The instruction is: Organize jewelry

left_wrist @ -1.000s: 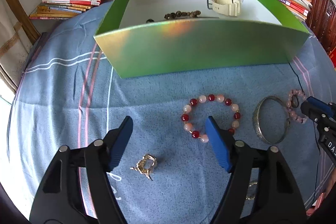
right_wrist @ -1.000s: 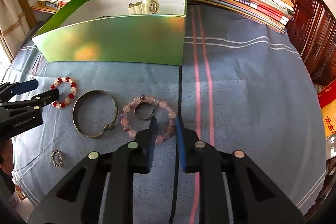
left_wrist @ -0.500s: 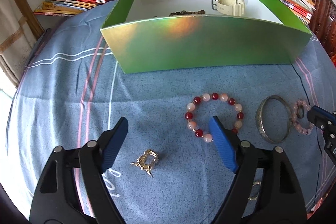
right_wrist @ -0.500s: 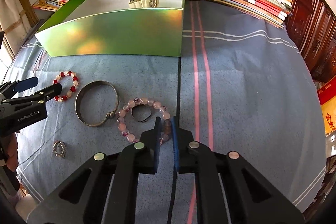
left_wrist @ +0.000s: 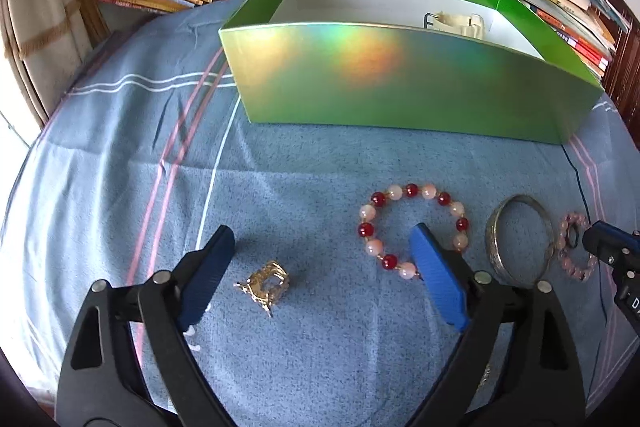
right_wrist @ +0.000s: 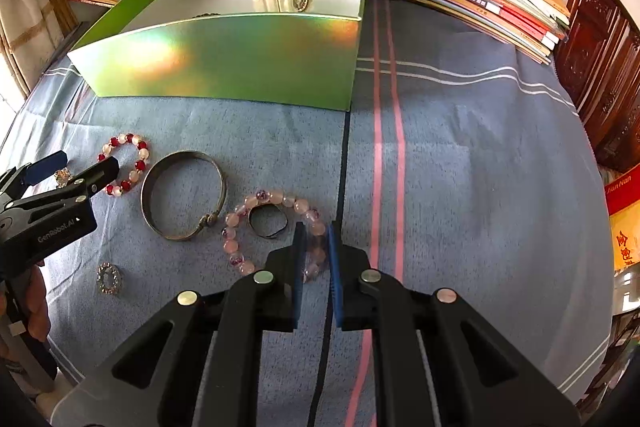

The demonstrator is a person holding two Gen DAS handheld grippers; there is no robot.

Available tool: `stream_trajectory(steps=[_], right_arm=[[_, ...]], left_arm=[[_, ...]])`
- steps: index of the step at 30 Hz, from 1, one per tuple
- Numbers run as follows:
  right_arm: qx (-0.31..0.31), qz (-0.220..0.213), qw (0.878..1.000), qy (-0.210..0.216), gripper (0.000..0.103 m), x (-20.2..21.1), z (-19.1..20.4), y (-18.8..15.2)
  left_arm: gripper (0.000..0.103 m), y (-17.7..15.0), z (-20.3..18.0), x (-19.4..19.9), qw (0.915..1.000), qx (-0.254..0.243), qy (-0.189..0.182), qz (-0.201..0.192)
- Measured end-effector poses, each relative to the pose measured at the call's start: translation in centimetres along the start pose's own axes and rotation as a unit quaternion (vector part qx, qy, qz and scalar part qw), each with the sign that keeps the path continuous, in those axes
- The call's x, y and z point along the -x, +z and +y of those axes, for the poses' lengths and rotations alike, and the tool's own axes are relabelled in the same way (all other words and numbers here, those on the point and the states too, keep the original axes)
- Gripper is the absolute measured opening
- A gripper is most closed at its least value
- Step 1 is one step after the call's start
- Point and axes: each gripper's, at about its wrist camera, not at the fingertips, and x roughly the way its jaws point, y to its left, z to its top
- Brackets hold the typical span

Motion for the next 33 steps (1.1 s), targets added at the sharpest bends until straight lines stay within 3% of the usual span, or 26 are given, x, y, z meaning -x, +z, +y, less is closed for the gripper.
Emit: stream_trajectory(steps=[26, 33], right_arm=[[-0.003, -0.004, 1.000, -0.006, 0.014, -0.2, 0.3, 0.1], [-0.006, -0.007, 1.000, -0.007, 0.014, -0.1, 0.1, 0.0]], left_arm=[[0.092, 0.2, 0.1, -0.4, 1.0000, -0.001, 0.002, 0.006], [0.070, -0.1, -1.3, 0.3, 0.9993, -0.037, 0.001, -0.009]])
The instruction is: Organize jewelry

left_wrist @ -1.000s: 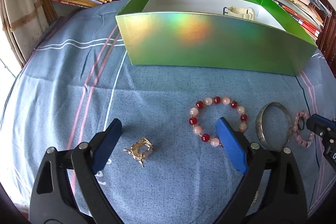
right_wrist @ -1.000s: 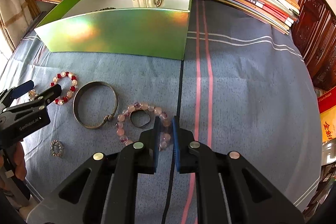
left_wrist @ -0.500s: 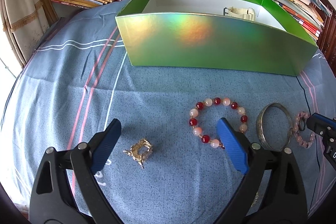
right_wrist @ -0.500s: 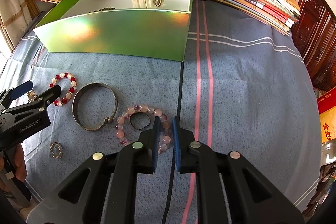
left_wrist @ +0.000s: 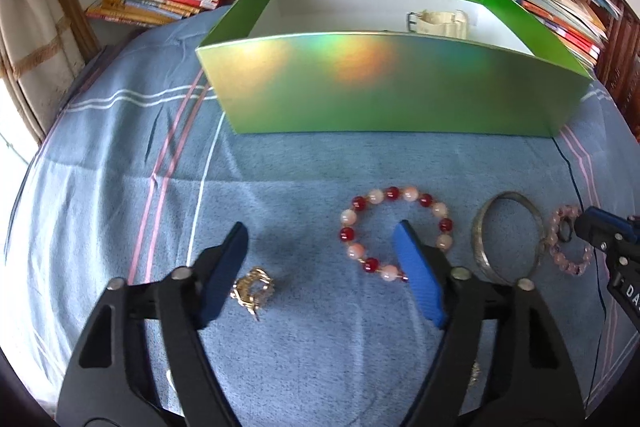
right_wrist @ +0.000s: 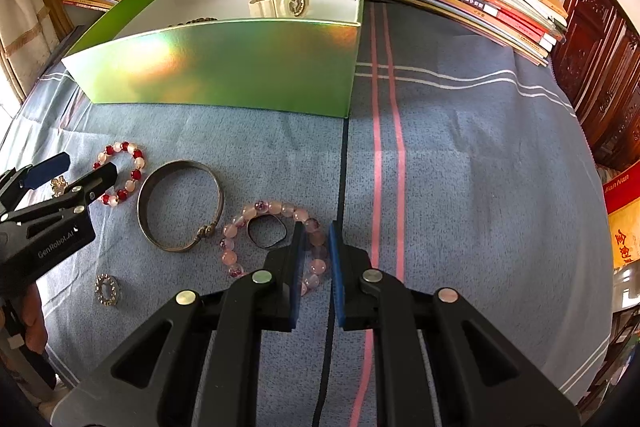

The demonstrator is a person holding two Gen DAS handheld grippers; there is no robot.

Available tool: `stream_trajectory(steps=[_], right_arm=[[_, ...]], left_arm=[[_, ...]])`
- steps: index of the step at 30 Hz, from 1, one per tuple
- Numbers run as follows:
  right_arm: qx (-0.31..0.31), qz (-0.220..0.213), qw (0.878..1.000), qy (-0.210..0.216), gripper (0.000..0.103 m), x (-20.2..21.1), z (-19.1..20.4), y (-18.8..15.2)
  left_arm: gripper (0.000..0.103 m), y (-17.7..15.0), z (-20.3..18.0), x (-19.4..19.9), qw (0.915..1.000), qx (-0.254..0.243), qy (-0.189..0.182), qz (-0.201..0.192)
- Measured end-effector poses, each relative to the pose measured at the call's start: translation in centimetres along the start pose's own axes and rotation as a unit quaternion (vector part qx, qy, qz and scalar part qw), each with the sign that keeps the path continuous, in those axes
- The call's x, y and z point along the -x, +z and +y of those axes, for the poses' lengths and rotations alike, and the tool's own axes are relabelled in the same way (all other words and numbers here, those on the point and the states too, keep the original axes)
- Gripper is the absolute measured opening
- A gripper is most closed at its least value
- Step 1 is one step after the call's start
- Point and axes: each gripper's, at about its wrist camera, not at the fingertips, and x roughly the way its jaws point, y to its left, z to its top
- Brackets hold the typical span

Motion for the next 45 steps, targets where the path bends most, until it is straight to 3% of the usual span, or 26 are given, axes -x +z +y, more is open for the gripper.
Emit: stream_trajectory(steps=[9, 12, 21, 23, 30, 34, 45], right_arm=[[-0.006, 0.001, 1.000, -0.004, 0.017, 0.1, -0.1, 0.1], [-0.012, 0.001, 1.000, -0.015, 0.025, 0.1, -0.3, 0.1], [-0.014, -0.003, 1.000, -0.020, 0.026, 0.1, -0.3, 0.1], [-0.013, -0.004, 1.000, -0.020, 0.026, 0.2, -0.2, 0.0], [-0.021, -0.009, 1.000, -0.011, 0.023, 0.3, -0.4, -0.2], [-0.014, -0.010, 1.000, -0.006, 0.012, 0.3, 0.1, -0.3], [-0.023, -0.018, 1.000, 0.005, 0.008, 1.1, 0.0, 0.0]], left_arm=[[0.069, 0.0, -0.5, 0.1, 0.9999, -0.012, 0.008, -0.004], [0.070, 0.0, -0.5, 0.1, 0.9998, -0.016, 0.011, -0.005], [0.070, -0.1, -0.5, 0.0, 0.9999, -0.014, 0.008, -0.005], [0.067, -0.1, -0.5, 0.1, 0.9999, -0.015, 0.004, -0.005], [0.028, -0.6, -2.4, 0.7, 0.9985, -0.050, -0.008, -0.019], [0.010, -0.8, -2.9, 0.8, 0.9981, -0.055, -0.021, -0.017], [0.008, -0.8, -2.1, 1.7, 0.9982, -0.052, -0.020, -0.021]])
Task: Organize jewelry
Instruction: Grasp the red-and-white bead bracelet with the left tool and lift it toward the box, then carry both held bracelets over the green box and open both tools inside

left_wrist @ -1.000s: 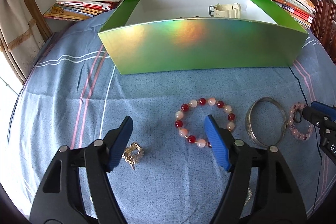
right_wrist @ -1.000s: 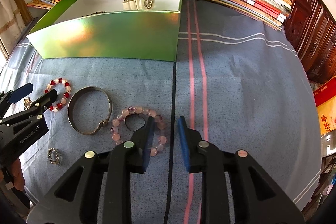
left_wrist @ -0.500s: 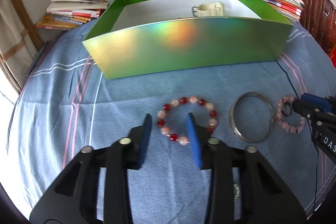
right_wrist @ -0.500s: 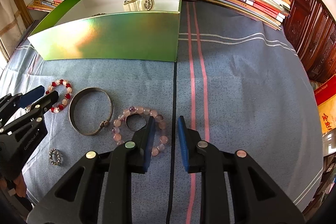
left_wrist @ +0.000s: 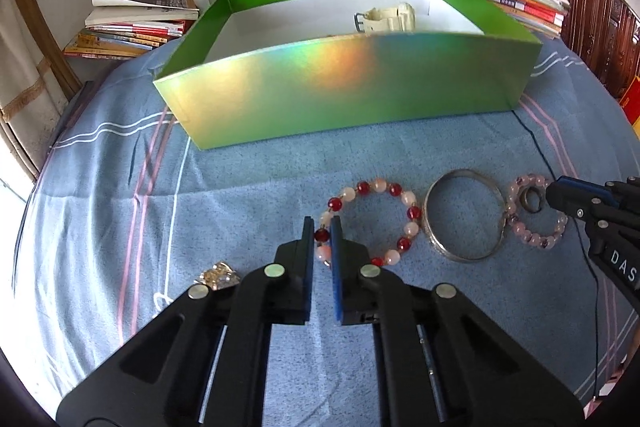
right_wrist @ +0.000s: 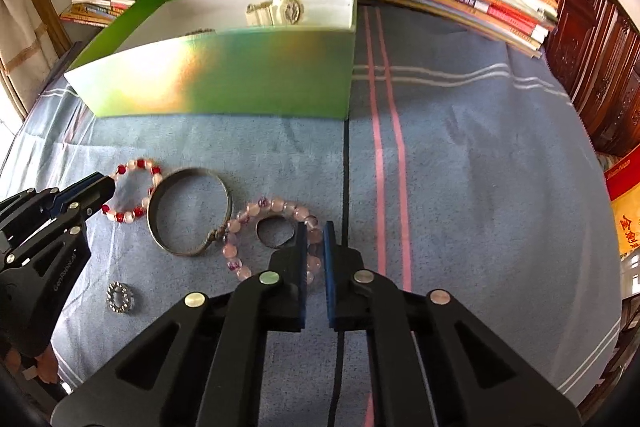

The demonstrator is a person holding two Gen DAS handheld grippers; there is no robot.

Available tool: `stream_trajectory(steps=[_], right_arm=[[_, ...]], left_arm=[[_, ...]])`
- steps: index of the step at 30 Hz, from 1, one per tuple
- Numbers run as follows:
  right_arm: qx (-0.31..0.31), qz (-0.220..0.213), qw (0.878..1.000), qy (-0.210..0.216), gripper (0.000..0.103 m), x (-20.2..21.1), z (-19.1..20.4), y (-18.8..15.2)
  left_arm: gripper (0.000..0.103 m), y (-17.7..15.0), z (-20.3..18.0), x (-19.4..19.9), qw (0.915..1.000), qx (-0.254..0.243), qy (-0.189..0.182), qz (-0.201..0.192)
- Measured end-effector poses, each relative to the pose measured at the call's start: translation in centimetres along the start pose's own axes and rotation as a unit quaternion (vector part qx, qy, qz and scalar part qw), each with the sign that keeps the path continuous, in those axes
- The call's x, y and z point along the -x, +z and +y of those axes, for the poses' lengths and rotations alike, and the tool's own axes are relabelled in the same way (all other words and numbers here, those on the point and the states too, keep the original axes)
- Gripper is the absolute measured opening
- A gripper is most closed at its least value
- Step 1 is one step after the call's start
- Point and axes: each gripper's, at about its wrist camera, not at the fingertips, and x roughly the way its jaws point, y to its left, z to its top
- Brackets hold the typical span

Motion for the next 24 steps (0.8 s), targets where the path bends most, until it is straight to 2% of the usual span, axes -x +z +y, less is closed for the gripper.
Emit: stream_trajectory(steps=[3, 6, 10, 14, 19, 22, 24], right_arm=[[-0.001, -0.022, 1.000, 0.006, 0.008, 1.5, 0.1, 0.8], [0.002, -0.056, 0.998, 0.014, 0.005, 3.7, 0.5, 1.9], [0.012, -0.091, 0.996, 0.020, 0.005, 6.1, 1.2, 3.3], [0.020, -0.109, 0.994, 0.019, 0.005, 7.4, 1.4, 3.9], [-0.003, -0.066, 0.998, 0.003, 0.006, 5.0, 0.0, 3.3], [-0.018, -0.027, 0.999, -0.008, 0.018, 2.6, -1.0, 2.2], [-0.020, -0.014, 1.000, -0.017, 0.019, 1.5, -1.2, 1.7]], left_arm=[[0.008, 0.6, 1.1, 0.8, 0.9997, 0.011, -0.023, -0.002], [0.008, 1.7, 2.6, 2.1, 0.9978, 0.025, -0.061, -0.008], [0.008, 3.0, 4.0, 4.2, 0.9963, 0.029, -0.073, -0.036], [0.008, 3.8, 5.3, 5.2, 0.9944, 0.043, -0.086, -0.045], [0.008, 3.2, 6.7, 4.4, 0.9946, 0.063, -0.077, -0.028], [0.008, 2.7, 7.1, 3.6, 0.9947, 0.067, -0.077, -0.018], [0.008, 2.4, 7.2, 3.0, 0.9948, 0.069, -0.074, -0.011]])
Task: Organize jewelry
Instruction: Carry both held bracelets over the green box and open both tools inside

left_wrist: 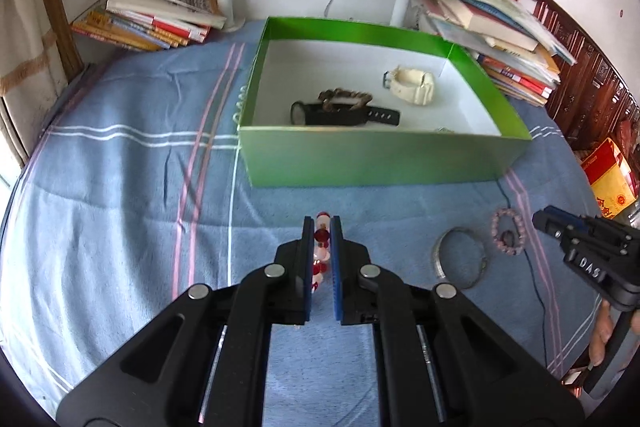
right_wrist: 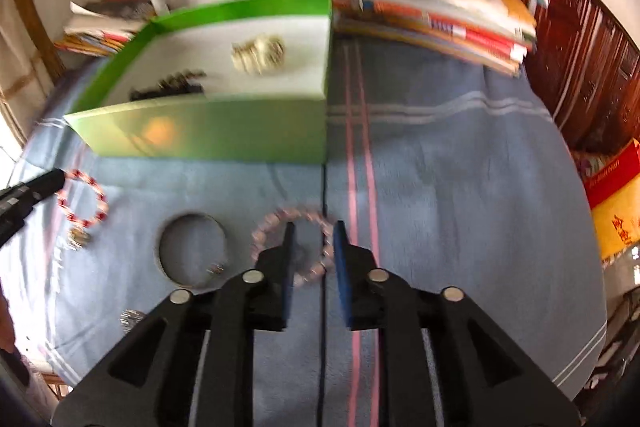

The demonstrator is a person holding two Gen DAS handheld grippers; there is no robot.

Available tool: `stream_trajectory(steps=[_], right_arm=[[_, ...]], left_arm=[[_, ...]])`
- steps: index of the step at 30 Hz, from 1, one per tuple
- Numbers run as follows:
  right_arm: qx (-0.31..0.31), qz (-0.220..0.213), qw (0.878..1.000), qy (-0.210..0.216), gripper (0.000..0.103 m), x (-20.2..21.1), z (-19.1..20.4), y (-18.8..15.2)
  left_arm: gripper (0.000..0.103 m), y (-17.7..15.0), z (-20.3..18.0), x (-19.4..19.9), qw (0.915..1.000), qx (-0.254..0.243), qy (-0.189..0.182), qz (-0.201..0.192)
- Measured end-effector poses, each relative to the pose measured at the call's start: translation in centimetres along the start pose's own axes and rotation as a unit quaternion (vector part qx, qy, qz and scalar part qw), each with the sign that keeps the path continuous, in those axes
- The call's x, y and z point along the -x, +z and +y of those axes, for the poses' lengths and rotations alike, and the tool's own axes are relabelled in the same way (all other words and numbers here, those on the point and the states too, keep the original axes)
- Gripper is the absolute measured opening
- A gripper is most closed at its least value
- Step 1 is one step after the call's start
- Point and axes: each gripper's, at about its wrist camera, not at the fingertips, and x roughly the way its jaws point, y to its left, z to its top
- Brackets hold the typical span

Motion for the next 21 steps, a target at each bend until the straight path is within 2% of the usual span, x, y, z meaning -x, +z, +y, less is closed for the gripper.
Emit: stream_trajectory(steps=[7, 10, 12, 17, 21], right_arm=[[-0.004, 0.028, 1.000, 0.000, 0.019, -2.8, -0.2, -0.4], [0.002, 0.029, 1.000, 0.006, 0.008, -3.0, 0.1, -0.3], [-0.004, 0.029, 0.999, 0.022, 0.008, -2.9, 0.1, -0.1], [0.003, -0.003, 0.999, 0.045, 0.008, 0.0, 0.6, 0.9], [0.027, -0.049, 0.997, 0.055, 0.008, 3.5, 1.7, 2.4]], left_arm=[[0.008, -0.3, 0.0, -0.8, 0.9999, -0.002, 0.001, 0.010], [0.008, -0.3, 0.1, -1.0, 0.9999, -0.002, 0.002, 0.015], [0.008, -0.2, 0.1, -0.9, 0.9999, -0.003, 0.003, 0.014], [0.008, 0.6, 0.0, 0.2, 1.0000, -0.008, 0.001, 0.001], [0.008, 1.9, -0.3, 1.8, 0.9996, -0.018, -0.007, -0.019]])
